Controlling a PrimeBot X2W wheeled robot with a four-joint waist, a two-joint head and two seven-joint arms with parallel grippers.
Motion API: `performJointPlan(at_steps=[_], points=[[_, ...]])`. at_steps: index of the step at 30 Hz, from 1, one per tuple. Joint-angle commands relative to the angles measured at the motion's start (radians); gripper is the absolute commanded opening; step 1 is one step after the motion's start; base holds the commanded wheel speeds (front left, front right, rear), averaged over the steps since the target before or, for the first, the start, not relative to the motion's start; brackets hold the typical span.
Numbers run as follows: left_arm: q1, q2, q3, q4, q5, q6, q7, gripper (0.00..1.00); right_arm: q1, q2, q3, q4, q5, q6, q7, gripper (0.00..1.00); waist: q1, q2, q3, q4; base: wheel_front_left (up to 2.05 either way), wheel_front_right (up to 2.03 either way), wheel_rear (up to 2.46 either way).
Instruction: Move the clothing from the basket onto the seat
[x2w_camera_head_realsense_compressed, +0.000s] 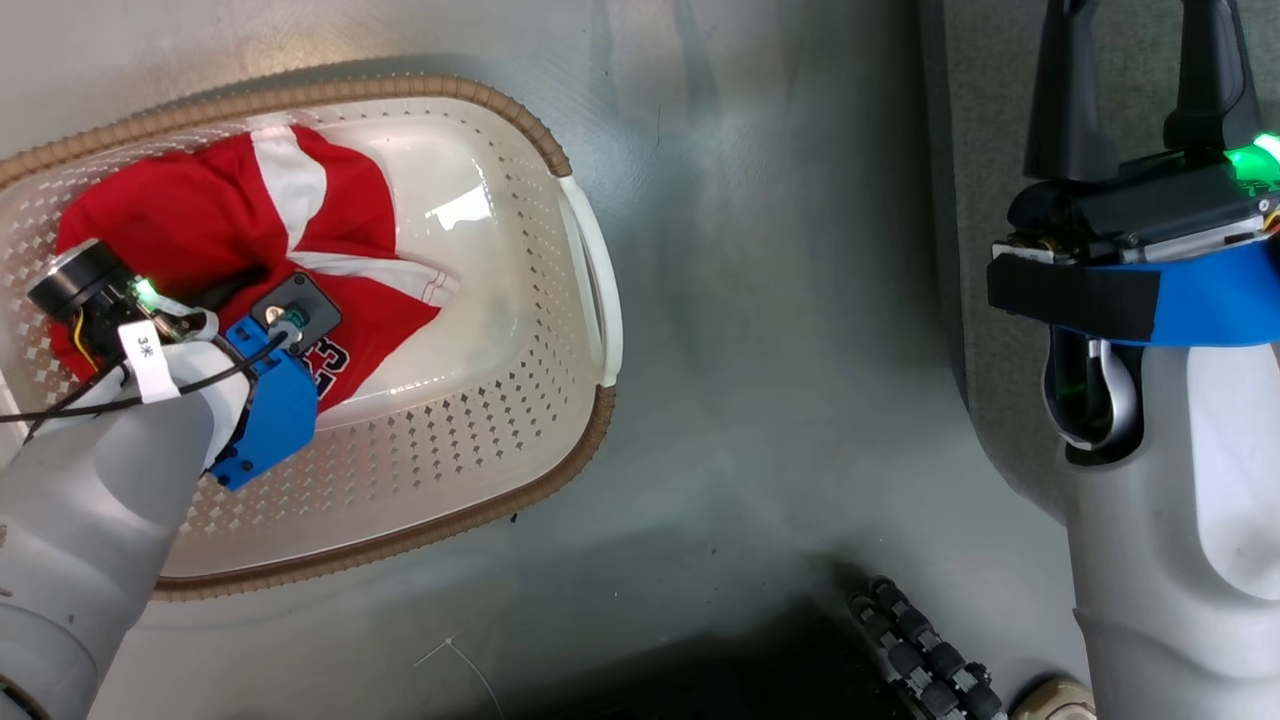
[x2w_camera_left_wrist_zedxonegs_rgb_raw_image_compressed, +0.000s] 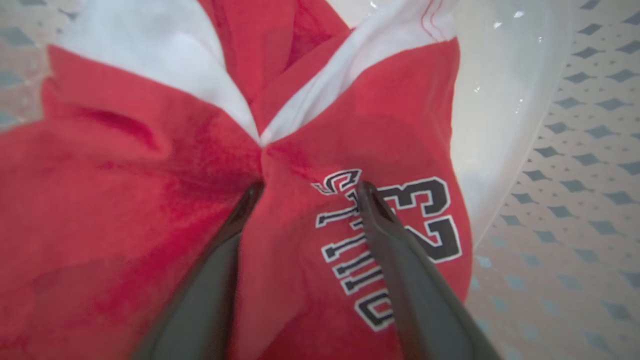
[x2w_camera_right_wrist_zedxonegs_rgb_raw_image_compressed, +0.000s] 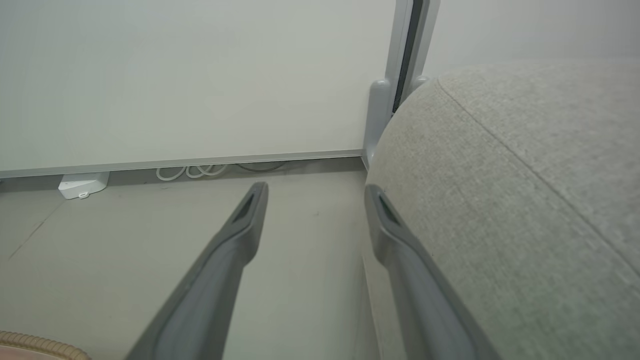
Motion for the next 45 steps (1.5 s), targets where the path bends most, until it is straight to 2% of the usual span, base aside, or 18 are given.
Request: performJointPlan(at_steps=[1, 2, 3, 4, 15, 23, 38, 45], points=[[-0.012, 0.003, -0.003, 0.008, 0.001, 0.001, 0.010, 1.00, -0.012, 0.002, -0.003, -0.004, 0.003, -0.001, 0.000, 1.00, -0.0001, 0.0000, 0.008, 0.001, 0.00, 0.00, 0.00], [-0.012, 0.001, -0.003, 0.010, 0.005, 0.001, 0.016, 0.84, -0.012, 0.002, -0.004, -0.003, 0.003, -0.001, 0.000, 1.00, -0.0001, 0.0000, 0.010, 0.001, 0.00, 0.00, 0.00], [-0.013, -0.001, -0.003, 0.011, 0.005, 0.001, 0.020, 0.35, -0.012, 0.002, -0.004, -0.003, 0.004, -0.001, 0.000, 1.00, -0.0001, 0.0000, 0.011, 0.002, 0.00, 0.00, 0.00], [-0.014, -0.002, -0.003, 0.012, 0.004, 0.001, 0.022, 0.00, -0.012, 0.002, -0.004, -0.002, 0.004, -0.001, 0.000, 1.00, -0.0001, 0.0000, 0.012, 0.002, 0.00, 0.00, 0.00], [0.013, -0.027, -0.003, -0.003, -0.010, 0.001, 0.012, 0.00, 0.001, 0.002, -0.011, 0.015, 0.005, -0.001, 0.000, 1.00, -0.0001, 0.0000, -0.027, 0.008, 0.00, 0.00, 0.00], [0.048, -0.068, -0.003, -0.036, -0.048, 0.001, -0.040, 0.00, 0.026, 0.002, -0.015, 0.035, -0.002, -0.001, 0.000, 1.00, -0.0001, 0.0000, -0.100, 0.035, 0.00, 0.00, 0.00], [0.153, -0.154, -0.001, -0.130, -0.189, 0.001, -0.141, 0.00, 0.121, 0.001, -0.030, 0.094, -0.028, -0.001, 0.000, 1.00, -0.0001, 0.0000, -0.350, 0.112, 0.00, 0.00, 0.00], [0.217, -0.151, 0.082, -0.263, -0.220, 0.001, -0.145, 0.00, 0.201, 0.001, -0.053, 0.127, -0.046, -0.001, 0.000, 1.00, -0.0001, 0.0000, -0.491, 0.151, 0.00, 0.00, 0.00]])
